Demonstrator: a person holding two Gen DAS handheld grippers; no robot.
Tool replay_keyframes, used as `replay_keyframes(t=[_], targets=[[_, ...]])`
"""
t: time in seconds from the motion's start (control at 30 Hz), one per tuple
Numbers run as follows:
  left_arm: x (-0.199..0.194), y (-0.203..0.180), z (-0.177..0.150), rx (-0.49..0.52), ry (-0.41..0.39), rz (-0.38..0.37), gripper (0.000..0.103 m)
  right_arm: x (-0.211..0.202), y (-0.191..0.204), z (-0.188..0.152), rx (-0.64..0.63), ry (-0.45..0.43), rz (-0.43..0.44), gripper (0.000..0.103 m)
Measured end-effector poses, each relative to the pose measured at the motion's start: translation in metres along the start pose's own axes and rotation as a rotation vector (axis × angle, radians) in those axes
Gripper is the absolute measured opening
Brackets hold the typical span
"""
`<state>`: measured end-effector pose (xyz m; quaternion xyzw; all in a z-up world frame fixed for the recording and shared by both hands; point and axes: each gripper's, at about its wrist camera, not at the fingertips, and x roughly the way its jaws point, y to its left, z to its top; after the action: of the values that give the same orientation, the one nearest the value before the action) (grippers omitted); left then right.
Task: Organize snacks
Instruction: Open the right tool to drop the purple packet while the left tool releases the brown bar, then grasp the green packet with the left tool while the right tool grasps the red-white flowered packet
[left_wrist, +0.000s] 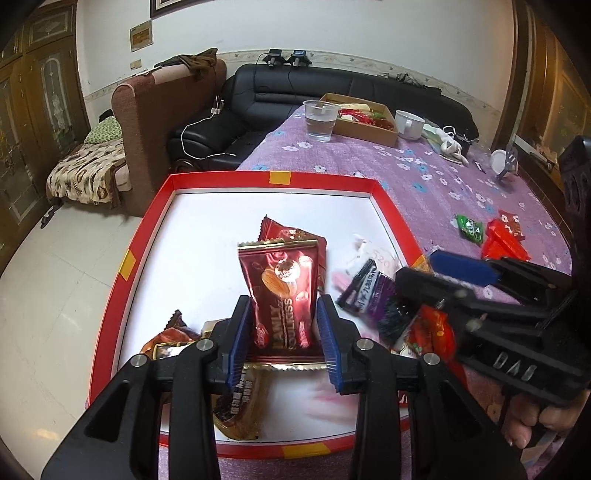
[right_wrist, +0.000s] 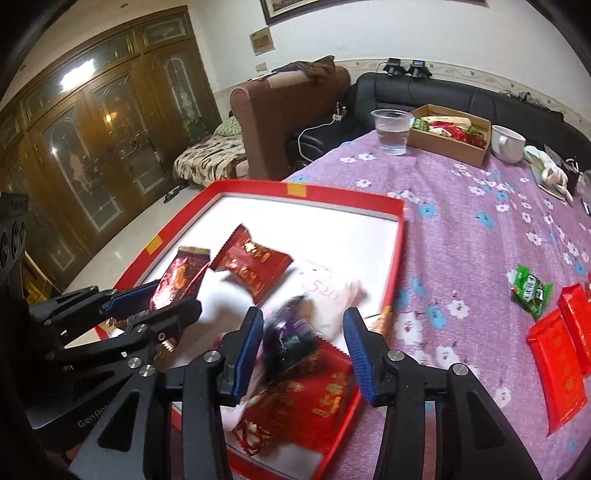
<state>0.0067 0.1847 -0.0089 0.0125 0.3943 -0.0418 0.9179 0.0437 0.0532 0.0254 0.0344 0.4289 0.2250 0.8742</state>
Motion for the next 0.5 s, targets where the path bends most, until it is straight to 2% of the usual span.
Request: replay_keyframes(t=[0.07,0.17,0.37,0.5], targets=[[-0.001,-0.003,0.002,0.006,-0.003,0.004,0.034,-0.006,-0.011,0.003,0.029,-0.015,0.002,0.049],[-0.003,-0.010,0.006,0.016,-0.012,0.013,0.048,-0.020,-0.037,0.009,0.084,-0.054,-0.016,0.052],[-0.005,-0.030,0.017,0.057,-0.022,0.031,0.049,-0.048,-0.106,0.023,0.213,-0.114,-0.102,0.056],[-0.008,-0.052,0.028,0.121,-0.035,0.046,0.049,-0.066,-0.170,0.033,0.344,-0.143,-0.191,0.057]])
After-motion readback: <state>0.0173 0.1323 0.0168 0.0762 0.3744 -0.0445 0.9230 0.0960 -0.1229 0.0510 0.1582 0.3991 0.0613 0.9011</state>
